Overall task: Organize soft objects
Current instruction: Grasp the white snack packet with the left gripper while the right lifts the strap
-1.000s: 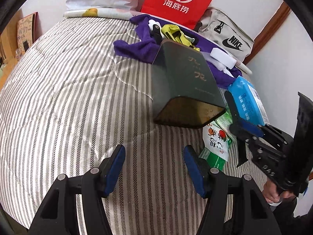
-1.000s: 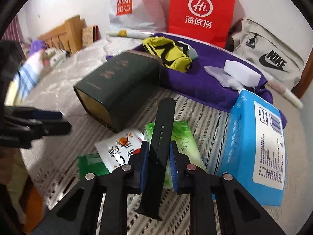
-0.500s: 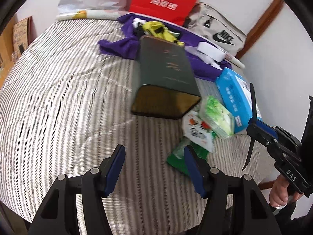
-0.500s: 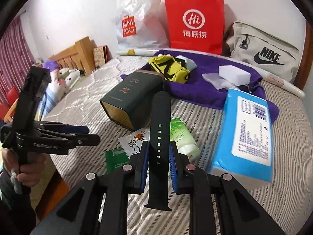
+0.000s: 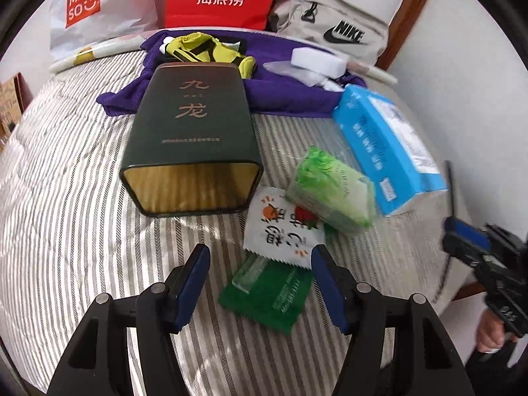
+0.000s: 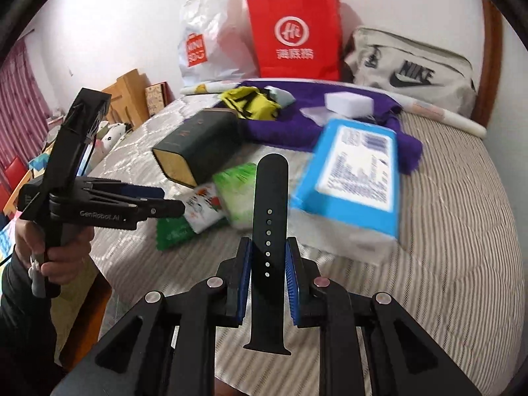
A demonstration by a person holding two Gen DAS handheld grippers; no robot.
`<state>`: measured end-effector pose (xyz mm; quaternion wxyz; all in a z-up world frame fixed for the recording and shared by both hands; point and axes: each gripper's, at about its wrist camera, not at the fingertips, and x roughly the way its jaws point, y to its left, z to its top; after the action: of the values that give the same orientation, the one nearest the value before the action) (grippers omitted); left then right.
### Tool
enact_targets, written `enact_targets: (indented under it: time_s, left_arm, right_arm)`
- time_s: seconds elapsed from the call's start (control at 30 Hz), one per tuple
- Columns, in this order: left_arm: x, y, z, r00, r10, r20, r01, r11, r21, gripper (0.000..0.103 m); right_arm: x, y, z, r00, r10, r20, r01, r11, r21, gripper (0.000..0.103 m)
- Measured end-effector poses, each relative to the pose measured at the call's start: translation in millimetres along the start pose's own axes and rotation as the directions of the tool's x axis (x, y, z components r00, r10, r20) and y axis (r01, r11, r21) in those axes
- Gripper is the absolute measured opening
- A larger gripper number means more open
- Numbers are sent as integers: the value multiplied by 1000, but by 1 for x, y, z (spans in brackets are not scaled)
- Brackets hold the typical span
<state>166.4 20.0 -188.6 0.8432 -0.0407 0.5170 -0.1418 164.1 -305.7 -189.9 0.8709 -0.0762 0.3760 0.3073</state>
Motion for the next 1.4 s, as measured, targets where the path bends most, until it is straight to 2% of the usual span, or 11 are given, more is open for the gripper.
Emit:
enact_targets:
  time_s: [0.3,0.5,0.63,0.7,0.77,0.87,1.1,1.4]
  left_arm:
    - [23,-17,12,999,8,-36,-5,997,80,62]
    - [32,-38,11,997,70,-28,-64,982,177,73]
    - [36,-49,8,992,125,-4,-121,964,237,73]
    - [34,-48,8,992,125,5,-123,967,223,73]
    - [31,-45,7,992,126,16,-127,970,207,61]
    - [25,-39,6,995,100,19,-102,979,177,56]
    - [13,-34,2,998,60,32,-65,985,163,55]
    - [-12,-17,-10,997,51,61,-59,990,125,55]
  right_arm:
    - [-1,-30,-15,1000,-16,-5,17,998,54,20]
    - [-1,-29,-25,1000,2,-27,0,999,46,20]
    - [1,-27,-30,999,12,-43,-11,999,37,20]
    - [3,-27,-32,998,10,-54,-8,999,39,20]
    - [4,-29,-34,998,12,-62,-9,999,47,20]
    - [4,-29,-37,997,6,-75,-2,999,48,20]
    - [3,-27,-39,996,2,-86,2,999,47,20]
    - [5,-23,-41,995,-4,-98,8,999,42,20]
